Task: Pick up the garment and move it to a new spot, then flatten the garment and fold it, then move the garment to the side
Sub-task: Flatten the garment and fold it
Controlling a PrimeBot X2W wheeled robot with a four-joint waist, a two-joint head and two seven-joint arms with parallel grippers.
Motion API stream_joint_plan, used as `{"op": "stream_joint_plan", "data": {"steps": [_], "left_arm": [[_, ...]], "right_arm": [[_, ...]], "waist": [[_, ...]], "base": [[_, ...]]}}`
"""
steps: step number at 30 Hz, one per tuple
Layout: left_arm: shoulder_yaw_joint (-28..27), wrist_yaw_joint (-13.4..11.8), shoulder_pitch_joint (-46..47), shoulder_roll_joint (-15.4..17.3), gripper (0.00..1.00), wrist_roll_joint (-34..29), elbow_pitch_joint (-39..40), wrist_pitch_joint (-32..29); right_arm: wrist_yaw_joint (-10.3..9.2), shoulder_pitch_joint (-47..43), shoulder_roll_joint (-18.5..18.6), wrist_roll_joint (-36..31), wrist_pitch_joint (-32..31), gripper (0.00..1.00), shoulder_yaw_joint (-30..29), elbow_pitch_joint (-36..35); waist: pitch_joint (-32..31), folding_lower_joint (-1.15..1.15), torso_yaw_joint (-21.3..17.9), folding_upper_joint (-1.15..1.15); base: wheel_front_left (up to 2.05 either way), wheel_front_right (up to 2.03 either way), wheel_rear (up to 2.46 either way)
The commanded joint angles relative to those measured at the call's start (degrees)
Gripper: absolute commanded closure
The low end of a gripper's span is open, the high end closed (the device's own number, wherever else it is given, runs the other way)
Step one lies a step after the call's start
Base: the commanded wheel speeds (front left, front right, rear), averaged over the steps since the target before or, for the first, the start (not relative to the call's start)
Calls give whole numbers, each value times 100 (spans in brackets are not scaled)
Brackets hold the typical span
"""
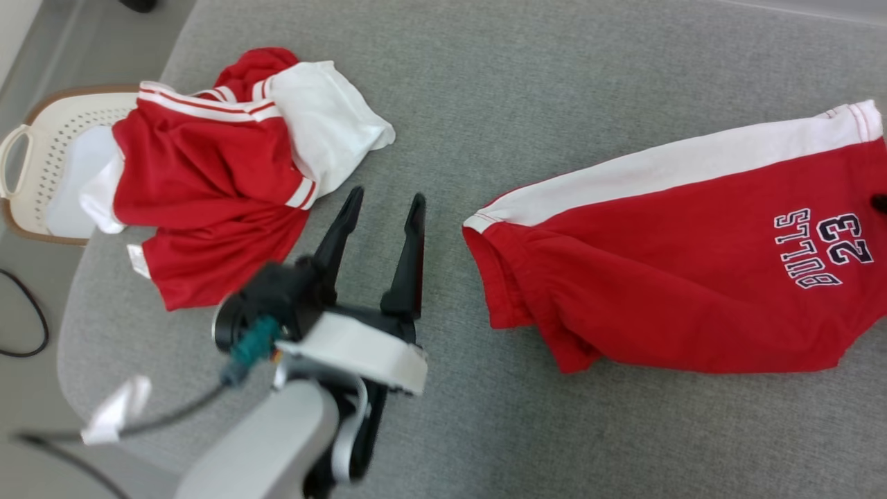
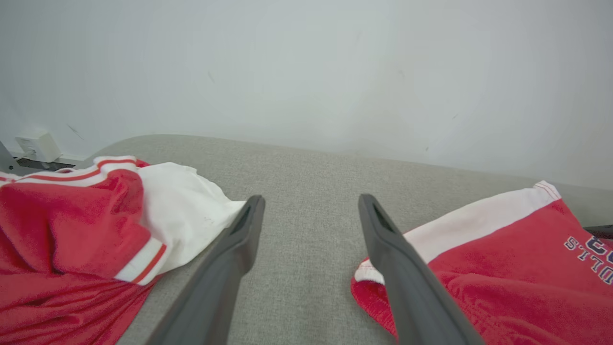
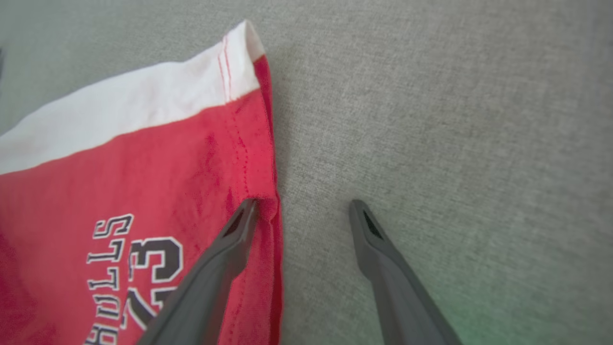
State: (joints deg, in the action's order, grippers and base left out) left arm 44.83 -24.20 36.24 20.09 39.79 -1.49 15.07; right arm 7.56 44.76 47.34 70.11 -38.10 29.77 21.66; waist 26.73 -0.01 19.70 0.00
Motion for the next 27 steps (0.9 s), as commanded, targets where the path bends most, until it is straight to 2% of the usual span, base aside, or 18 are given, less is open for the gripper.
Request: {"op": "stream_joint_plan", "data": {"steps": [1, 6, 7, 8, 9, 13, 17, 20, 27], "left_arm": [[-232, 31, -404, -167, 0, -430, 116, 4], [-745, 366, -1089, -559, 0, -1177, 175, 6], [-835, 433, -1205, -646, 0, -1297, 150, 7], [-914, 510, -1302, -719, 0, -1385, 121, 7], [-999, 601, -1380, -794, 0, -1478, 101, 7], [-1245, 948, -1654, -1004, 0, -1873, -26, 8], [-1527, 1218, -1993, -1113, 0, -2223, -79, 8], [-1733, 1323, -2202, -1158, 0, -2322, -82, 8], [-2343, 1620, -2802, -1212, 0, -2712, -42, 8]], "right_arm": [[-1, -231, -373, 24, -350, 0, 189, 41], [14, -399, -708, -20, -768, 0, 181, -90], [14, -438, -749, -18, -796, 19, 147, -122], [13, -463, -775, -26, -833, 64, 108, -166], [13, -485, -792, -23, -849, 100, 36, -184], [-3, -566, -807, -104, -668, 100, -314, -164], [-16, -766, -876, -14, -382, 100, -792, -121], [-16, -930, -904, 20, -194, 100, -995, -221], [-15, -1889, -1044, 457, 263, 100, -1882, -529]], "waist": [[34, 1, 109, 0], [-43, 1, 178, 0], [-64, 1, 179, 0], [-84, 1, 175, 0], [-101, 1, 164, 0], [-218, 1, 31, 0], [-429, 1, -263, 0], [-561, 1, -435, 0], [-935, 1, -927, 0]], "base": [[0, 0, 0], [0, 0, 0], [0, 0, 0], [0, 0, 0], [0, 0, 0], [0, 0, 0], [0, 0, 0], [0, 0, 0], [0, 0, 0]]}}
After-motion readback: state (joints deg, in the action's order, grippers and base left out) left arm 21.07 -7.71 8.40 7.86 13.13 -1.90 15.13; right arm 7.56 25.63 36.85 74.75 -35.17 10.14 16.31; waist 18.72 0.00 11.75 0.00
